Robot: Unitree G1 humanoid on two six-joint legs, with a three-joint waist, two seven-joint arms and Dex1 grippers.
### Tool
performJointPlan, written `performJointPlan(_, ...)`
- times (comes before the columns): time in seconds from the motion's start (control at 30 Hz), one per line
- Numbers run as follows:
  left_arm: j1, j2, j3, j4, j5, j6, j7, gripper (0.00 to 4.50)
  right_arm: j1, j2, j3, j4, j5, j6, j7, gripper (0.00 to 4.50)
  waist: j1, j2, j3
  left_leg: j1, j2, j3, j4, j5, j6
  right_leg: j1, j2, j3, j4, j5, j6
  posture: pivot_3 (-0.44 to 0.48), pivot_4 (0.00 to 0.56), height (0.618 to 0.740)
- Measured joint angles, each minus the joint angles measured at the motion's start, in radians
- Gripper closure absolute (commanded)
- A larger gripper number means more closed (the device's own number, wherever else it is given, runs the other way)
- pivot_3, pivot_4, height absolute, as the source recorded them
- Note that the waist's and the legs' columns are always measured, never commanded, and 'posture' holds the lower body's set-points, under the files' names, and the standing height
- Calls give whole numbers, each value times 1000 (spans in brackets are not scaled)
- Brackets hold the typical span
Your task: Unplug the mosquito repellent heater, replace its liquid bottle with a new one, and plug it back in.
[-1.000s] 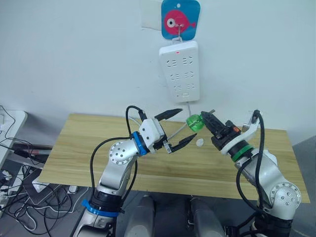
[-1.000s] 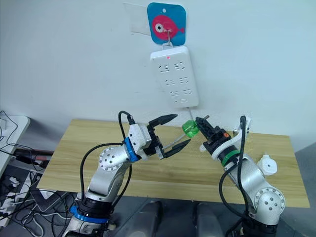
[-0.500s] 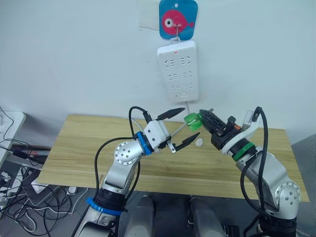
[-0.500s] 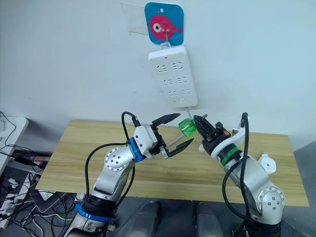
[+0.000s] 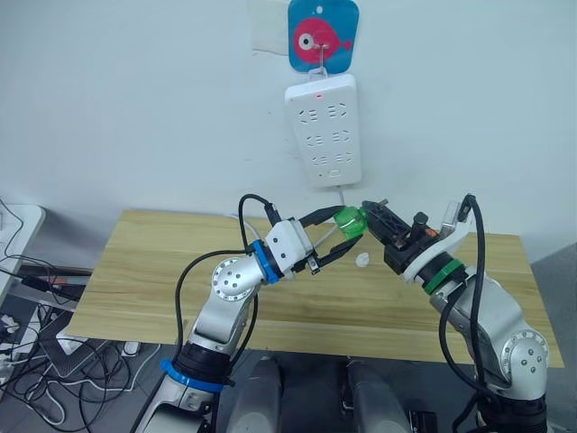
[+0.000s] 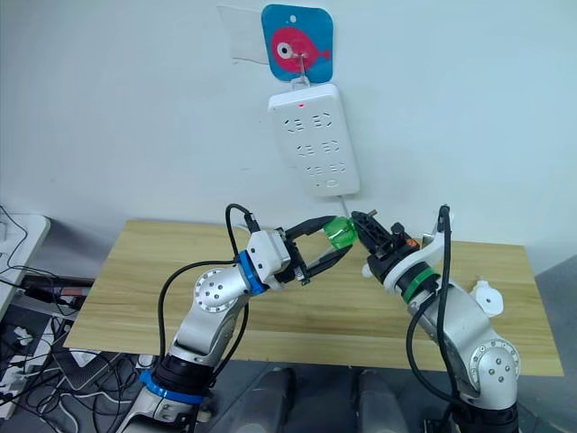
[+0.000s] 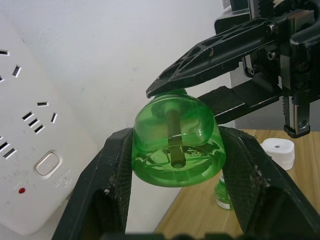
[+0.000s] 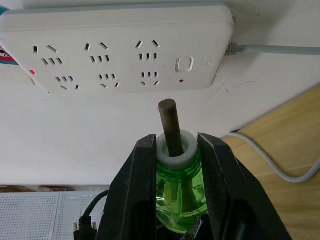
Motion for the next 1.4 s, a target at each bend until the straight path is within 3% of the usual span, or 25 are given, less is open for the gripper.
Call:
performJointPlan(0.13, -1, 3, 0, 0, -3, 5, 0, 2269, 0, -6, 8, 0, 1, -11, 0, 3651, 0, 0, 0, 0, 0, 0, 0, 0, 0, 0, 0, 0, 0, 0, 0, 218, 273, 740)
performJointPlan(0.3, -23, 9, 2, 24, -11, 26, -4, 2269, 9, -60, 19, -5, 9, 1, 16, 1899, 0, 0, 0, 0, 0, 0, 0, 0, 0, 0, 0, 0, 0, 0, 0, 216, 278, 740)
performJointPlan(0.47, -59, 20, 15, 76, -26, 27, -11, 2269, 74, -192, -8, -24, 56, 35, 24, 33, 0, 0, 0, -2, 0, -1, 0, 0, 0, 0, -1, -1, -2, 0, 0, 209, 291, 740)
performJointPlan(0.67, -67, 51, 30, 110, -59, 24, -69, 2269, 274, -506, -112, -36, 66, 176, 103, 11, 0, 0, 1, -4, 0, -1, 1, 0, 1, 1, -2, -1, -5, 0, 0, 189, 312, 740)
performJointPlan(0.8, -68, 79, 34, 124, -82, 22, -127, 2269, 307, -831, -227, 135, 61, 351, 186, 11, -8, 3, 5, -5, 0, 1, 2, 0, 2, 1, -2, 1, -10, 1, 1, 184, 325, 740)
performJointPlan(0.87, -66, 82, 33, 124, -94, 21, -147, 2269, 305, -907, -254, 242, 55, 398, 193, 11, -8, 2, 5, -6, 0, -1, 1, 0, 2, 1, -1, -1, -10, 1, 1, 190, 332, 740)
performJointPlan(1.1, -36, 84, 20, 80, -106, 27, -181, 2269, 186, -1039, -210, 530, -85, 594, 327, 11, -7, 1, 21, -8, 0, -1, 2, -1, 3, 0, -2, -1, -11, 1, 1, 207, 342, 740)
performJointPlan(1.4, -2, 102, 20, 20, -112, 67, -179, 2269, -50, -962, -44, 767, -484, 753, 504, 11, 5, 4, 30, -9, 0, 0, 2, -1, 3, -2, -1, -1, -11, 1, 1, 246, 356, 740)
